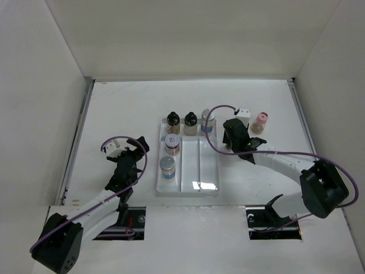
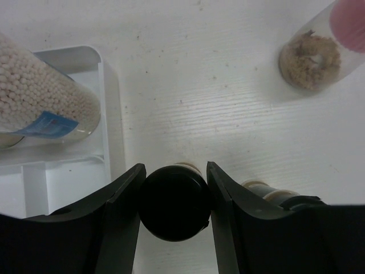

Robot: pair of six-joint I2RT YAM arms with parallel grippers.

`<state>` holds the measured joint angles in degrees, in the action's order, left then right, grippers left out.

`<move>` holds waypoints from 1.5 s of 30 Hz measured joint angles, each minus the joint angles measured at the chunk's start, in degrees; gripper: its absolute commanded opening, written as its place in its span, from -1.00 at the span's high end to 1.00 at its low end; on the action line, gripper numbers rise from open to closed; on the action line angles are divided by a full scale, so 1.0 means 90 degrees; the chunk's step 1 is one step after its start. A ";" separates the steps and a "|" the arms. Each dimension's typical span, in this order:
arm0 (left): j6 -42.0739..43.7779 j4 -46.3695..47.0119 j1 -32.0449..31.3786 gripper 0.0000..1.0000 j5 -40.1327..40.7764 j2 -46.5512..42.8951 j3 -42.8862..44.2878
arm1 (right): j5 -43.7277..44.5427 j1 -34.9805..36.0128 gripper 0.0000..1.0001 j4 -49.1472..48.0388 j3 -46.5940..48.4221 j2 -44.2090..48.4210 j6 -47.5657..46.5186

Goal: Organize the condiment bottles

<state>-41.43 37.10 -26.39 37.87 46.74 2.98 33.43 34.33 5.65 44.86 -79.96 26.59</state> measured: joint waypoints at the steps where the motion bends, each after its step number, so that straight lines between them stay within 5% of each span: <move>1: 0.0000 0.0000 0.0000 -0.89 0.0000 0.0000 0.0000 | 0.0075 0.0032 0.20 0.0049 0.0002 0.0090 -0.0032; 10: -0.0002 0.0100 -0.0007 -0.91 -0.0053 0.0248 0.0002 | 0.0393 0.1273 0.20 0.0260 0.0726 0.0661 -0.0318; 16: -0.0007 0.0182 -0.0027 -0.91 -0.0097 0.0325 0.0002 | -0.0041 0.2091 0.17 -0.0469 0.1384 -0.0299 -0.0393; 26: -0.0012 0.0265 -0.0029 -0.91 -0.0126 0.0308 0.0002 | -0.0389 0.2135 0.15 -0.1015 0.1666 -0.1792 -0.0607; 34: -0.0012 0.0306 -0.0027 -0.91 -0.0146 0.0325 0.0002 | -0.0379 0.2137 -0.46 -0.1158 0.1666 -0.2001 -0.0636; 40: -0.0012 0.0330 -0.0027 -0.91 -0.0165 0.0325 0.0002 | -0.0364 0.2137 -0.63 -0.1056 0.1644 -0.1817 -0.0658; 45: -0.0012 0.0330 -0.0022 -0.91 -0.0172 0.0330 0.0002 | -0.0219 0.2137 -0.74 -0.0998 0.0991 -0.0379 -0.0605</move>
<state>-41.54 40.07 -26.59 36.32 49.71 3.01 31.46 53.56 -3.33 53.78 -83.37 21.15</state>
